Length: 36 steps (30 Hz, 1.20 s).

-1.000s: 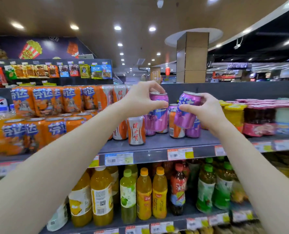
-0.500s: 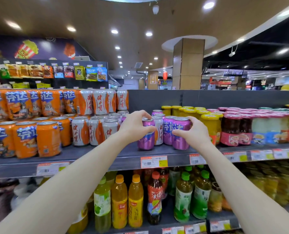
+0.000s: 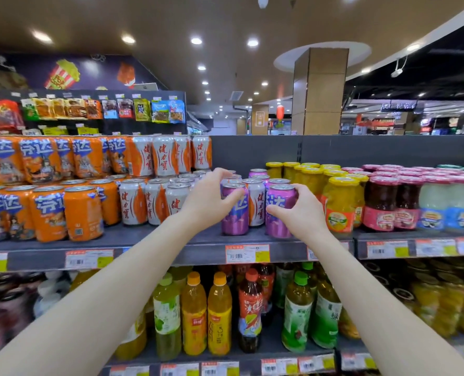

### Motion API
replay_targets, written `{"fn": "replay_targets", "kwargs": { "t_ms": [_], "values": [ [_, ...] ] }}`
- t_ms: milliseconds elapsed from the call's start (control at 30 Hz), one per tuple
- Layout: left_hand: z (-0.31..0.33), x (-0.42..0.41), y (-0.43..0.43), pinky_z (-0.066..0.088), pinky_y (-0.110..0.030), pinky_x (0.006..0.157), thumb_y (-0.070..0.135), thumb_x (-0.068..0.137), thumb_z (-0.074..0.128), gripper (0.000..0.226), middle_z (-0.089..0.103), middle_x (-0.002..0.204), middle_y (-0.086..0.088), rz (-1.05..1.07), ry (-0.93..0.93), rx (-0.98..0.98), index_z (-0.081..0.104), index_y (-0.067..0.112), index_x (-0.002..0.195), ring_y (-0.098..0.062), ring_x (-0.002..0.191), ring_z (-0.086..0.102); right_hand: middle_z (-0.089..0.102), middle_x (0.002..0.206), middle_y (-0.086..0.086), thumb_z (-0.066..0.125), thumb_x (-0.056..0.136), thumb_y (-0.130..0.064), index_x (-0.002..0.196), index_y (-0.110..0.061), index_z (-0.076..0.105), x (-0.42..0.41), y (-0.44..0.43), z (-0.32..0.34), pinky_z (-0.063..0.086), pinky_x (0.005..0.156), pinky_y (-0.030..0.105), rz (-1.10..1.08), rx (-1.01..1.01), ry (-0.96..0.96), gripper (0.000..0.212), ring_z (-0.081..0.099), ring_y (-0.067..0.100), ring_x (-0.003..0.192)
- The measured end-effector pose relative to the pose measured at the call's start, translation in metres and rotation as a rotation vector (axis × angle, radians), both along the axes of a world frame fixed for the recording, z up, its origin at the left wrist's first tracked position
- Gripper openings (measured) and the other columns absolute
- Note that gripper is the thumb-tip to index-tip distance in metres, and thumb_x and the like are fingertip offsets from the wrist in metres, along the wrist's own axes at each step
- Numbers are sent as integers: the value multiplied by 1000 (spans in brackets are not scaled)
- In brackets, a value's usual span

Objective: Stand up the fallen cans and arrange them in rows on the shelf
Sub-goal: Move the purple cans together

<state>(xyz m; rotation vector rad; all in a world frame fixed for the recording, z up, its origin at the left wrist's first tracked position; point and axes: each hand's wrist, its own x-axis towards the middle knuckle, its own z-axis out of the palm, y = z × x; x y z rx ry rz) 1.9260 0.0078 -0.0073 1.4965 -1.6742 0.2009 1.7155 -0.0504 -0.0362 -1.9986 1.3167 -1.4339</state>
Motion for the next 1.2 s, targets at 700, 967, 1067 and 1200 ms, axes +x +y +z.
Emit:
{"fn": "replay_targets", "kwargs": {
  "t_ms": [700,967,1067,1200],
  "values": [
    [77,51,-58,51,-30,89,27,91,68,46,62,126,1,-72,-329,358,58,27,136,-17,110,61,53,124,7,82,67,-53,129,-23,60,55,-45,90,53,92,44,45,49,1009,73,51,29,117],
    [78,42,-111,43,-35,101,32,97,64,53,54,145,-4,-89,-549,512,50,20,146,-25,131,52,63,117,4,78,75,-49,125,-24,60,63,-54,92,51,92,45,13,106,982,59,47,27,115],
    [76,42,-123,45,-38,103,33,97,62,55,51,149,-5,-87,-597,553,47,20,148,-27,133,51,62,123,4,82,69,-49,131,-26,57,65,-55,92,52,94,47,19,129,959,71,49,27,117],
    [77,43,-131,46,-39,104,30,96,65,55,51,150,-4,-97,-629,559,49,22,148,-27,132,52,59,126,5,85,71,-47,136,-25,54,67,-52,93,51,93,46,-19,148,985,75,45,28,121]
  ]
}}
